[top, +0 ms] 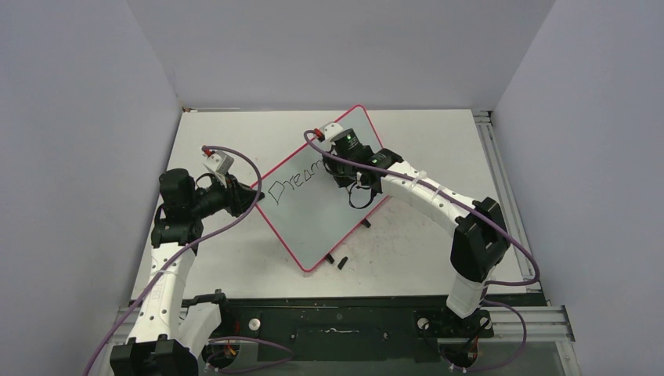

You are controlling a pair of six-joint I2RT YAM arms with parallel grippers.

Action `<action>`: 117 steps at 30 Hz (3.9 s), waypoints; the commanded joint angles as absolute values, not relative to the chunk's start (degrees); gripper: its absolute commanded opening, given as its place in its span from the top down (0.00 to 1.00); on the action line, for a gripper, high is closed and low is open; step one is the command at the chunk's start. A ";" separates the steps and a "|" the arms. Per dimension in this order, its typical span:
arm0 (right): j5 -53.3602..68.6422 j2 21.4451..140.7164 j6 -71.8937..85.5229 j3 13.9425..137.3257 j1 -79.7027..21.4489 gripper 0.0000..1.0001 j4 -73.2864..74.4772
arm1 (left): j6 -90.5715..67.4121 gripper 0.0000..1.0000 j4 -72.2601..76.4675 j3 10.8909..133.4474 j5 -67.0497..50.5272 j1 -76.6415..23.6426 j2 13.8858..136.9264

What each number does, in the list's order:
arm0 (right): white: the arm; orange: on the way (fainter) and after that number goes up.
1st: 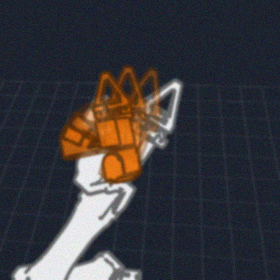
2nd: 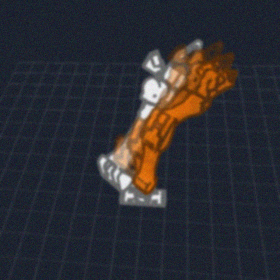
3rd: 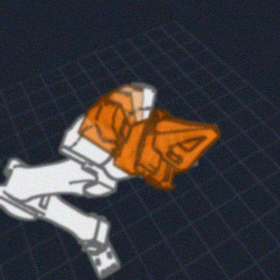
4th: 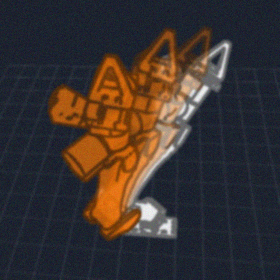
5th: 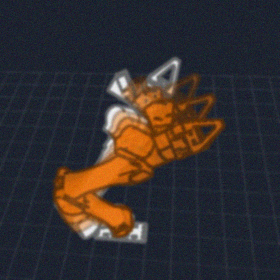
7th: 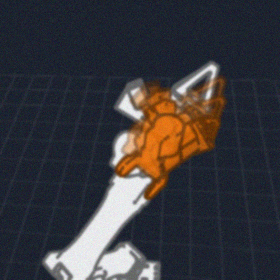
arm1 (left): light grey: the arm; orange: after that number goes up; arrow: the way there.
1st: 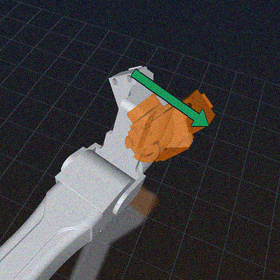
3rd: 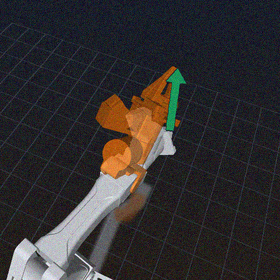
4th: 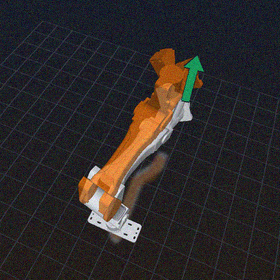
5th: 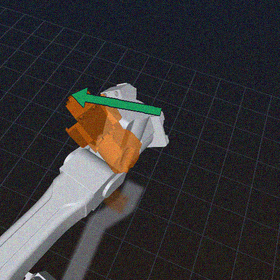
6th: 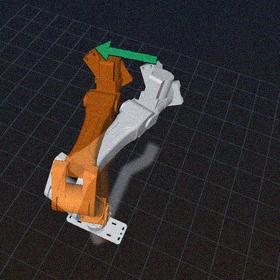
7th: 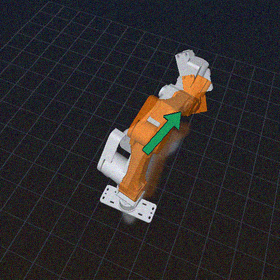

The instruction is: Write a sentence on the whiteboard

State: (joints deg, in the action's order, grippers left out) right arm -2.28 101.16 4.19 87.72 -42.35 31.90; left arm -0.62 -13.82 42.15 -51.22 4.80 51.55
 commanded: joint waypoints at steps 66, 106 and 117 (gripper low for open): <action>-3.84 92.98 4.39 79.23 -44.97 0.95 29.82 | 6.41 1.00 -14.68 41.36 -47.78 2.68 49.20; -8.36 73.97 6.41 67.59 -42.48 0.95 25.66 | -9.47 0.78 -21.10 37.56 -45.88 1.03 40.06; -8.29 73.74 6.55 67.22 -42.46 0.95 25.67 | -9.40 0.57 -21.16 36.96 -43.83 0.85 38.35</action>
State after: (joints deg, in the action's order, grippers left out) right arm -7.09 75.96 5.85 67.55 -42.76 27.64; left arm -9.98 -21.93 36.86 -44.29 1.15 39.55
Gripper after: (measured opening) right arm 0.153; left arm 0.407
